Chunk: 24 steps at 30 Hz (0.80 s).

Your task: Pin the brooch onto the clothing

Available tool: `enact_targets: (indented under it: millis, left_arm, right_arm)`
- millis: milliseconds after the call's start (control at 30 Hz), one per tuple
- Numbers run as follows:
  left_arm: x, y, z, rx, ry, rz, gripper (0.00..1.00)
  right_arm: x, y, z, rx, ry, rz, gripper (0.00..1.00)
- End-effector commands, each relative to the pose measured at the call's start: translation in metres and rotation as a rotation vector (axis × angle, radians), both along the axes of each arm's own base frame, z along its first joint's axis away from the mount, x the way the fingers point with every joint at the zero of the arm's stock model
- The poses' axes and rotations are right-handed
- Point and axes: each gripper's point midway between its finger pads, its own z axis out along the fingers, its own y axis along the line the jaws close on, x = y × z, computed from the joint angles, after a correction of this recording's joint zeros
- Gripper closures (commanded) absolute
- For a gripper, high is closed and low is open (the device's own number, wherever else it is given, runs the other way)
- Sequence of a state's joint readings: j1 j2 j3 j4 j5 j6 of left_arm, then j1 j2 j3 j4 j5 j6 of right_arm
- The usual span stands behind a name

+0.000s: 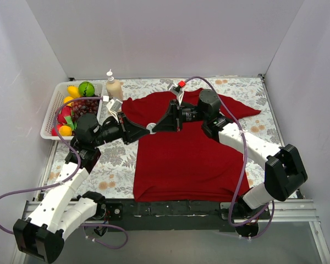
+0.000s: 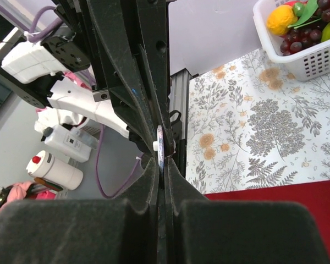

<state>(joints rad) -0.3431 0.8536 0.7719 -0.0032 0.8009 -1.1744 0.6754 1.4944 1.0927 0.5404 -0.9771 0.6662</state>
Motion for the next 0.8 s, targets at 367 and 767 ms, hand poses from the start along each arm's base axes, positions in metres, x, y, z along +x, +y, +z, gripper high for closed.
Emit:
enact_targets:
  millis: [367,767]
  left_arm:
    - [-0.015,-0.012,0.047,0.007,-0.118,-0.122,1.00]
    - [-0.027,-0.029,0.070,-0.012,-0.161,-0.171,1.00]
  right_arm:
    - [0.048,0.015,-0.038,-0.307,0.035,-0.225,0.99]
    - [0.055,0.016,-0.057,-0.430,0.017,-0.272,0.99]
